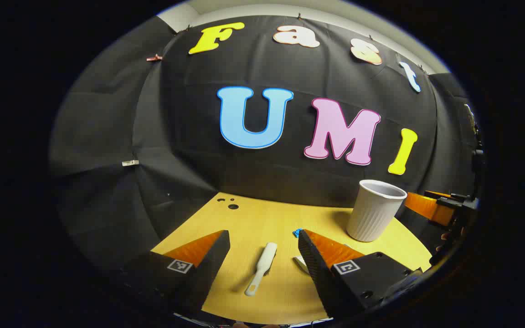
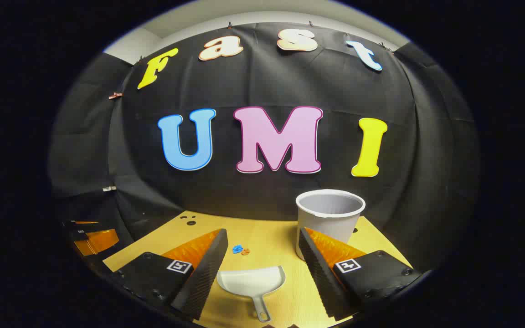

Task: Pick up the small broom and dustpan from the desktop, sweep the trash into the dustpan with the broom, and then empty the trash into the garbage bin.

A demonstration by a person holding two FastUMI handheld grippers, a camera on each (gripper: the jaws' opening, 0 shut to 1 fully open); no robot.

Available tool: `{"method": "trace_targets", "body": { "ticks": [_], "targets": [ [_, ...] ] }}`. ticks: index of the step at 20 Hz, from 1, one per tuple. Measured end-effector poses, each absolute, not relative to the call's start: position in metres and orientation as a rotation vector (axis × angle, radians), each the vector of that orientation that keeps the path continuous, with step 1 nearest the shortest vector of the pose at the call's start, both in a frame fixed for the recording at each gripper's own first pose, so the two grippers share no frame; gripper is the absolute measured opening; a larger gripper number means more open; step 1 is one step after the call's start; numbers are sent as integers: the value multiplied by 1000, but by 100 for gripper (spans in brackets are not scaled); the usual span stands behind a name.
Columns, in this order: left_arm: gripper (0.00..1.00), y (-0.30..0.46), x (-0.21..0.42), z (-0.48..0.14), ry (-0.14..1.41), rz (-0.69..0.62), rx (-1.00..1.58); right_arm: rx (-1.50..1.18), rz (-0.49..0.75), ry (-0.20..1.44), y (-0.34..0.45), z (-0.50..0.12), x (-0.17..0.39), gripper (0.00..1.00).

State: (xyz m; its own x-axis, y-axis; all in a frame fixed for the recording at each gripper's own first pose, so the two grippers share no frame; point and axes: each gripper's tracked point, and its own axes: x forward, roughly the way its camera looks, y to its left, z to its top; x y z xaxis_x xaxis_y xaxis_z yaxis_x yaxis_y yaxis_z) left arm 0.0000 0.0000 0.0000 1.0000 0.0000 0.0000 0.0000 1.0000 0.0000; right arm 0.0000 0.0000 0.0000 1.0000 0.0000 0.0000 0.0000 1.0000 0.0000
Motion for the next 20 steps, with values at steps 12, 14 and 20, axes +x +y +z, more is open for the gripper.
{"method": "trace_targets", "body": {
  "ticks": [12, 14, 20],
  "targets": [
    [96, 15, 58, -36, 122, -8, 10, 8, 67, 125, 18, -48, 43, 97],
    [96, 17, 61, -41, 142, -27, -1, -7, 73, 131, 22, -49, 44, 97],
    [95, 19, 82, -71, 252, -60, 19, 0, 79, 169, 25, -60, 51, 97]
  ]
}}
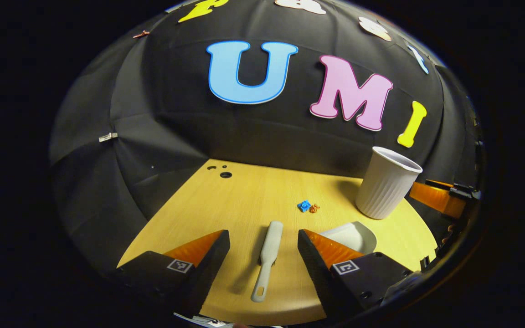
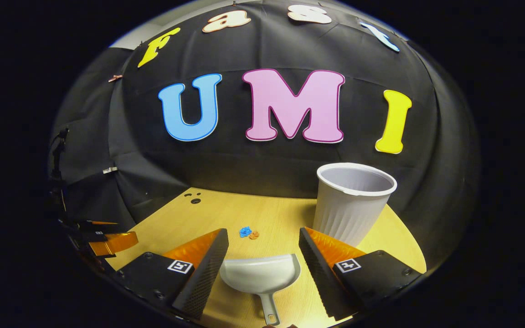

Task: Pick up the small broom and dustpan from the desktop, sweep the trash into the dustpan with the broom, and then empty the trash into the garbage bin.

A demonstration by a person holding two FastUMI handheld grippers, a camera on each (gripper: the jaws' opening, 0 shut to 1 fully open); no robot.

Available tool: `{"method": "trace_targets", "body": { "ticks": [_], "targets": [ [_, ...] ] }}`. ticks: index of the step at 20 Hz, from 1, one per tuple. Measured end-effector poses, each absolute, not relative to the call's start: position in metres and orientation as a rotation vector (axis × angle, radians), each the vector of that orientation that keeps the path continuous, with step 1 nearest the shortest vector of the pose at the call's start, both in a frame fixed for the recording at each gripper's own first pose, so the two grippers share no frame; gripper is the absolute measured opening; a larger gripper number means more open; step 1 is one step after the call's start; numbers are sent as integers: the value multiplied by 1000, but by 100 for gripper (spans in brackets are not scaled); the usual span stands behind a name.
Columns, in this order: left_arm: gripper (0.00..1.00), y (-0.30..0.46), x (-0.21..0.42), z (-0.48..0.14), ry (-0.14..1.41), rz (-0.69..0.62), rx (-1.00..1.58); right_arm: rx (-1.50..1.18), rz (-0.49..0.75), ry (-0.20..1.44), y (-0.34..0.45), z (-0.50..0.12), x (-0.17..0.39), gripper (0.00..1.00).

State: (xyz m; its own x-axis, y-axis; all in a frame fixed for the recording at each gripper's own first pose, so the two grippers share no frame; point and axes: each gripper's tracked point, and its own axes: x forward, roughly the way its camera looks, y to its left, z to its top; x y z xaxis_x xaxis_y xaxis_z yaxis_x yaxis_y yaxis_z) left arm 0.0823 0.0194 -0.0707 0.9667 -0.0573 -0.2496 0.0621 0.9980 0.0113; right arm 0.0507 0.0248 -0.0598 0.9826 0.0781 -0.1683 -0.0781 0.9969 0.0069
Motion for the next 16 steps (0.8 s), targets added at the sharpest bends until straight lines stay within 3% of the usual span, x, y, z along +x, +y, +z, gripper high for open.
{"method": "trace_targets", "body": {
  "ticks": [16],
  "targets": [
    [94, 13, 139, -224, 788, -99, 101, 19, 110, 345, 17, -126, 55, 97]
  ]
}}
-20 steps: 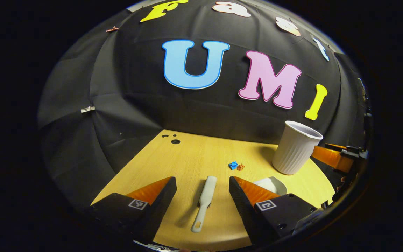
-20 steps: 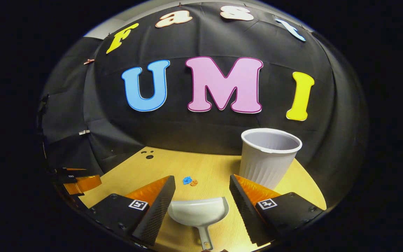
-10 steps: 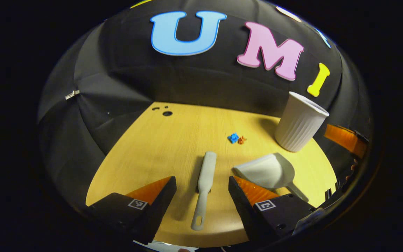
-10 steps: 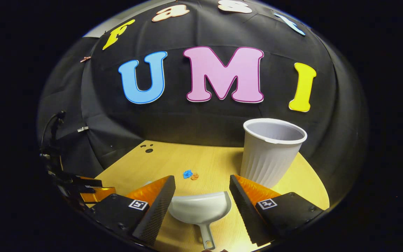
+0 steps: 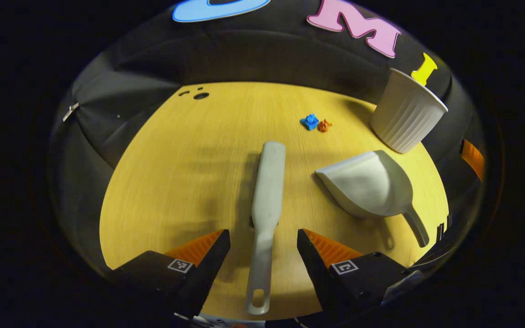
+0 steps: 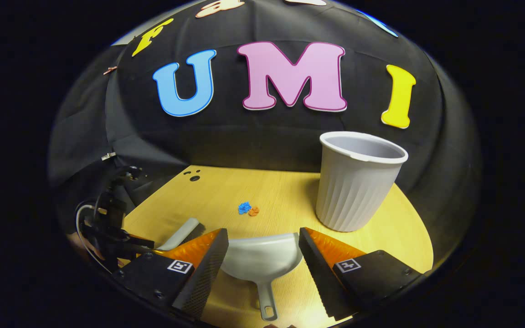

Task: Pick up the small broom and dustpan from the desktop, sweep the trash into the dustpan with the broom, and then empty the trash into the garbage bin.

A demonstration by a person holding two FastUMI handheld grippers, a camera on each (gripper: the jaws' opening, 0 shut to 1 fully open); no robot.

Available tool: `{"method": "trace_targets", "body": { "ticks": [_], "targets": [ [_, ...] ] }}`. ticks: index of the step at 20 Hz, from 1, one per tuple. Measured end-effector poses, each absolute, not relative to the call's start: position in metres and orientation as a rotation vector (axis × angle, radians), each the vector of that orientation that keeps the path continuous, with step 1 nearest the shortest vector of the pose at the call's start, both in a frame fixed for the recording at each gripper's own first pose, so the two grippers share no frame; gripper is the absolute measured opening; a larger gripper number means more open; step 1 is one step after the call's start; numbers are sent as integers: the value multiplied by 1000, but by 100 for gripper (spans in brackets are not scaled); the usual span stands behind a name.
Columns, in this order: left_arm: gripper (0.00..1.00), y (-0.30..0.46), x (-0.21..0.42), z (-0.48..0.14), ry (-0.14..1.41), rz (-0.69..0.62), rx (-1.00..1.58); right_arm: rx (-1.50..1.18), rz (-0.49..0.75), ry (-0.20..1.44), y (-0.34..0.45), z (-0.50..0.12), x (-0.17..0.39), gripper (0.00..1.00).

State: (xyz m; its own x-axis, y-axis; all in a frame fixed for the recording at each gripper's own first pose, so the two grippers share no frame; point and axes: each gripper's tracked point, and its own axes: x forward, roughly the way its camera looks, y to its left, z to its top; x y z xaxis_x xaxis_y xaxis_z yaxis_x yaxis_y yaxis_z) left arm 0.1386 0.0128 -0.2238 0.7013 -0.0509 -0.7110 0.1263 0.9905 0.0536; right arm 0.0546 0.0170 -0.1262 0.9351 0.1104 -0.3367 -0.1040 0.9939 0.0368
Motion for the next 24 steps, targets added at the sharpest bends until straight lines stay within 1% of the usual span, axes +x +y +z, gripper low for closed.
{"method": "trace_targets", "body": {
  "ticks": [3, 7, 9, 11, 12, 13, 14, 15, 17, 18, 21, 22, 24],
  "targets": [
    [93, 13, 146, -238, 842, -96, 116, 20, 117, 378, 16, -137, 52, 97],
    [86, 16, 154, -251, 887, -83, 183, 36, 123, 414, 14, -151, 48, 97],
    [81, 15, 156, -255, 891, -78, 192, 50, 122, 433, 13, -157, 49, 97],
    [73, 13, 157, -259, 899, -61, 196, 60, 118, 449, 10, -162, 48, 97],
    [69, 13, 160, -259, 889, -53, 204, 61, 115, 456, 9, -163, 47, 98],
    [67, 12, 160, -261, 883, -51, 206, 63, 114, 461, 8, -165, 47, 100],
    [61, 9, 162, -261, 882, -49, 202, 64, 112, 468, 7, -167, 47, 100],
    [58, 6, 161, -262, 872, -53, 206, 68, 113, 478, 7, -170, 47, 99],
    [40, 4, 162, -261, 856, -57, 221, 74, 114, 504, 7, -176, 47, 99],
    [33, 3, 163, -263, 847, -60, 218, 76, 117, 515, 8, -178, 47, 99],
    [29, 4, 162, -261, 813, -59, 198, 87, 135, 562, 15, -187, 44, 99],
    [29, 4, 163, -260, 796, -55, 192, 94, 149, 579, 19, -189, 43, 99],
    [28, 8, 163, -259, 777, -37, 195, 83, 166, 603, 22, -194, 41, 99]
  ]
}}
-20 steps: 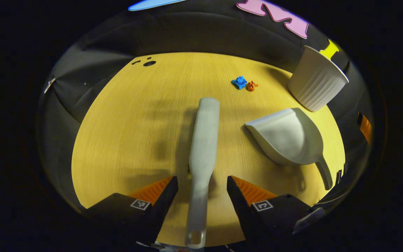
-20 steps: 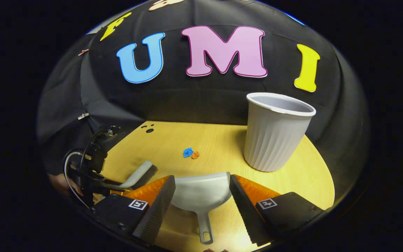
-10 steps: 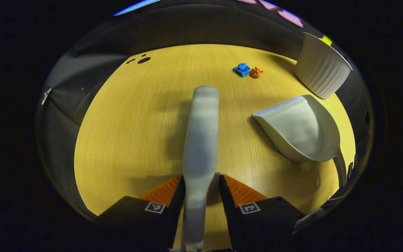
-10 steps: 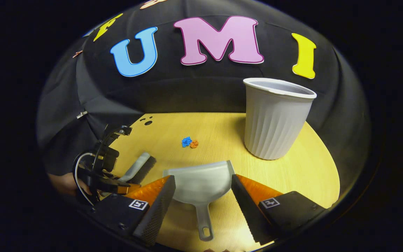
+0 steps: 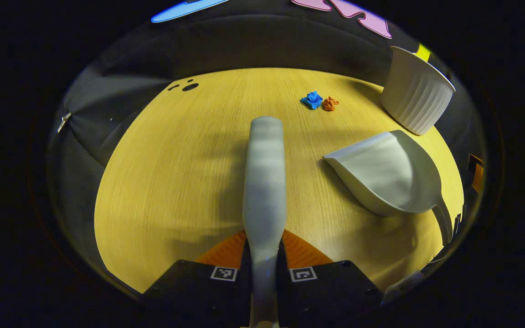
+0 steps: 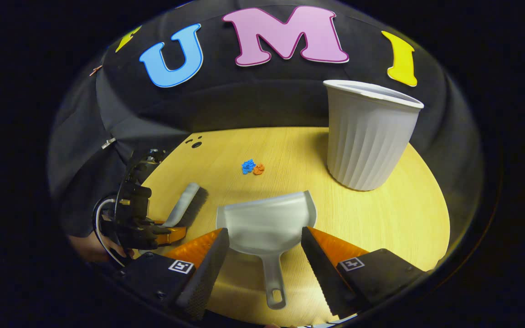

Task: Pick up the small broom and dustpan from the desktop, sweep the trash into the dustpan with the broom, and then empty the trash into the garbage bin.

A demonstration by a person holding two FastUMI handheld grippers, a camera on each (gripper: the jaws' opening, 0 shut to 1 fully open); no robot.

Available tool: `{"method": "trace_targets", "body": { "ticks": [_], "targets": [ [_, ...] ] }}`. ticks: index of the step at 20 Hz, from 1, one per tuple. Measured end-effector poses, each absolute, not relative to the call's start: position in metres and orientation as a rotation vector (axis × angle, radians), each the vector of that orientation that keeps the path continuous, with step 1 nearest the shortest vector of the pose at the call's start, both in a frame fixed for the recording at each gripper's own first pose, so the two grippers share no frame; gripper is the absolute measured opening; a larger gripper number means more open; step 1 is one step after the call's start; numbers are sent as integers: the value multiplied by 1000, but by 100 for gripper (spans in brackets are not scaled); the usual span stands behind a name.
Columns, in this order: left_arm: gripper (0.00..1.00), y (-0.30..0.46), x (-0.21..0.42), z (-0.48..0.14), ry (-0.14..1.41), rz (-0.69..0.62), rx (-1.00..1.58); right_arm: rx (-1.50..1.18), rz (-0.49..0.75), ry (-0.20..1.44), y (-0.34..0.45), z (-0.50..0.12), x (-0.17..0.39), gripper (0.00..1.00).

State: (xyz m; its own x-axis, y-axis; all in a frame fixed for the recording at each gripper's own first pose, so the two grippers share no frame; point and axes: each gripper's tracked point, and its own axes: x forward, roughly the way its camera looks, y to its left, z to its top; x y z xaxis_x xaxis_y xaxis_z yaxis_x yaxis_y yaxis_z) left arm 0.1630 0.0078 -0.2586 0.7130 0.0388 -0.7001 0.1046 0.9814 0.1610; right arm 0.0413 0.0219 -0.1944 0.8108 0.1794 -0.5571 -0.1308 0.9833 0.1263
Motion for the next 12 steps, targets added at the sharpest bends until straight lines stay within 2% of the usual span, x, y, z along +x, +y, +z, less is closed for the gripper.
{"method": "trace_targets", "body": {
  "ticks": [6, 12],
  "targets": [
    [27, 22, 150, -246, 739, 11, 131, 62, 163, 673, 20, -214, 33, 100],
    [27, 34, 128, -217, 656, 34, 134, 69, 102, 782, 6, -249, 31, 99]
  ]
}}
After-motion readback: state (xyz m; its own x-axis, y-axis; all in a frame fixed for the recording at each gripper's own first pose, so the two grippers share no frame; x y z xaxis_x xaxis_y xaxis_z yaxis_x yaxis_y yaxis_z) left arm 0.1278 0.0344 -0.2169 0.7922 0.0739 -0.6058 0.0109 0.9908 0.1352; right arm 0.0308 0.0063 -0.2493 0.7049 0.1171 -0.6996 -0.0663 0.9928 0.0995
